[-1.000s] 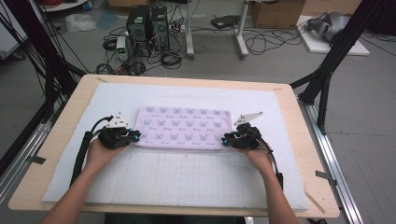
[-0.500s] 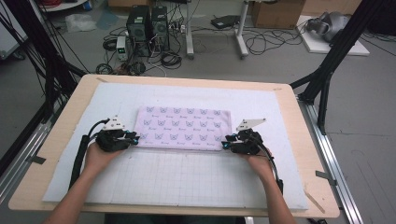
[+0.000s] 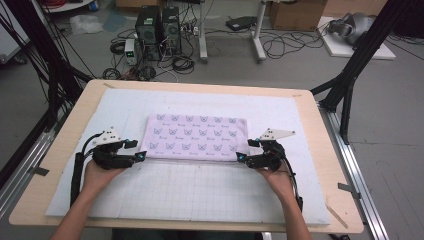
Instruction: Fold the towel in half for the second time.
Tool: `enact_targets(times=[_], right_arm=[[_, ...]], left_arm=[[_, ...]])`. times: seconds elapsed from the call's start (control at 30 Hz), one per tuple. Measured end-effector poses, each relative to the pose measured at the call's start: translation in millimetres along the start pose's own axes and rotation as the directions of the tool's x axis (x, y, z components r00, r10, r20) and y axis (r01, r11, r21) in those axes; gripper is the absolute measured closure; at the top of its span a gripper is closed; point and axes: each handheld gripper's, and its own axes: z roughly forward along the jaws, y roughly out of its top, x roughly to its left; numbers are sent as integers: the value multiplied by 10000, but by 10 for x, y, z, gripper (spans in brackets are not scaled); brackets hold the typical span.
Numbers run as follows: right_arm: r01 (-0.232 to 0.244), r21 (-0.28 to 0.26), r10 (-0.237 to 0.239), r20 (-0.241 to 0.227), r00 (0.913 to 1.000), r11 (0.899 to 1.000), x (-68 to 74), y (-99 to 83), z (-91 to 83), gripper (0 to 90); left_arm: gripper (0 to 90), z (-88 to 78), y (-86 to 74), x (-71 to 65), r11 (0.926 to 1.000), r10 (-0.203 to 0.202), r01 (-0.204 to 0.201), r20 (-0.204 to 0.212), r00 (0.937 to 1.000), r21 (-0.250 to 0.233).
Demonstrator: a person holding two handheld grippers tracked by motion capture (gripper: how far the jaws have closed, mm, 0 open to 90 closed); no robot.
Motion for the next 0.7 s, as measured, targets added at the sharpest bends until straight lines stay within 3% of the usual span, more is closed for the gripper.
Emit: enact_targets(times=[0.1,0.33,0.57,0.7], right_arm=[[16,45,-17,322,9995,10000,80,16,-44,150],[227,-25,-226,472,9986,9997,176,-39,-145,122],[161,-285,-145,562,9983,9995,214,-128,-287,119],[185,-322,-167,562,9983,9993,234,-174,-350,118]], left_arm=[[358,-50,-7,-16,9999,-101,102,-32,9999,63],[259,-205,-24,-122,9995,283,-284,-80,9996,-100],[194,-297,-66,-137,9999,146,-147,-493,9987,-34],[163,-339,-93,-144,10000,25,-24,-529,9986,26]])
